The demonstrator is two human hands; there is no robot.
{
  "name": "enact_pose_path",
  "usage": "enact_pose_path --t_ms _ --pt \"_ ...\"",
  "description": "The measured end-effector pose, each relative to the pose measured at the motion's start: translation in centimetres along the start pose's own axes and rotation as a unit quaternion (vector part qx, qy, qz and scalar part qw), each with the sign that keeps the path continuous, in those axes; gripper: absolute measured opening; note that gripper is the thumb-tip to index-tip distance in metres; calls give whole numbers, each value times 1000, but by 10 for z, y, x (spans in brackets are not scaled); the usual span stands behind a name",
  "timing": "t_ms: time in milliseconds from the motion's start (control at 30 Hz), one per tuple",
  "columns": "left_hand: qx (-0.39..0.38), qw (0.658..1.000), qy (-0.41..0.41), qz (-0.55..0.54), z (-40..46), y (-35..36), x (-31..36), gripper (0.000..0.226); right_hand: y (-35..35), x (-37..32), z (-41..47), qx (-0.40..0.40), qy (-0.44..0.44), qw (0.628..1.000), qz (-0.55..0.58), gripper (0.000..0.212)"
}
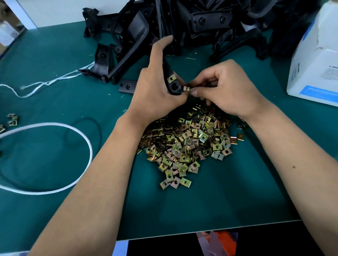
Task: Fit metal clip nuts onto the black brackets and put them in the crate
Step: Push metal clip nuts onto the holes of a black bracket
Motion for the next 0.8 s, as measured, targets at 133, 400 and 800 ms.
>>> enact_pose_path --t_ms 133,400,800 --pt "4 1000 -18 -3 0 -4 3 85 0 1 0 -6 -8 1000 -24 22" --pt "-56 998 -23 30 1 -10 0 118 -4 4 2 51 54 992 103 19" --pt "-1 997 -26 -72 1 -2 -1 98 -1 -7 0 20 138 965 220 26"
Point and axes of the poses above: each hand's wrist, its own z-axis towards the middle knuckle, its own y-axis out of the palm, x = y × z, the point moved 1 cm from there along z, towards the middle knuckle, and after that the axes turned 13 degrees about -z, right-handed, at the moved point
